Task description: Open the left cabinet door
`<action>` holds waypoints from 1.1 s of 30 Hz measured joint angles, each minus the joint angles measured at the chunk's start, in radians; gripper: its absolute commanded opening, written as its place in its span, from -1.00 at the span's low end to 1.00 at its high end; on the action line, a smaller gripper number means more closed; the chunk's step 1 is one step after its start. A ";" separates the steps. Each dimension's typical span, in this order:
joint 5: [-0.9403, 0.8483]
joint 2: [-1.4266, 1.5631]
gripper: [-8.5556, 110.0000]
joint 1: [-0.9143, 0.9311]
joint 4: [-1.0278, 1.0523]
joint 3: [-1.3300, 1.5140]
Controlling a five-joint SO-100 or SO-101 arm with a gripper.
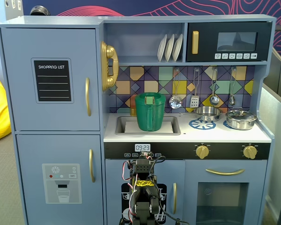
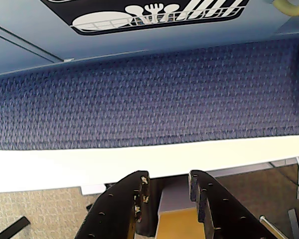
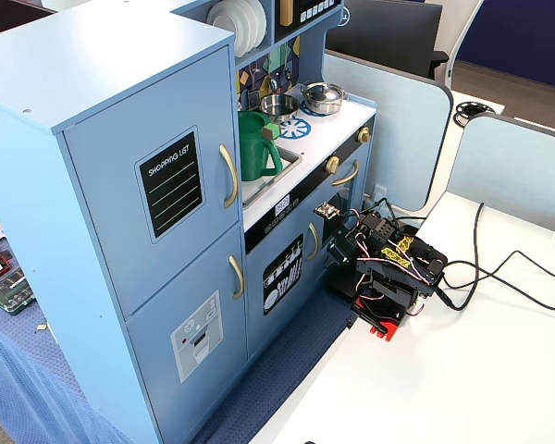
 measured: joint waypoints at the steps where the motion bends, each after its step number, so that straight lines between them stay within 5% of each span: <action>1: 0.000 0.000 -0.86 0.000 0.000 0.000; 17: 0.107 -0.031 -0.71 -0.089 -0.061 -0.009; 33: -0.025 -0.284 -0.65 -0.396 -0.828 -0.420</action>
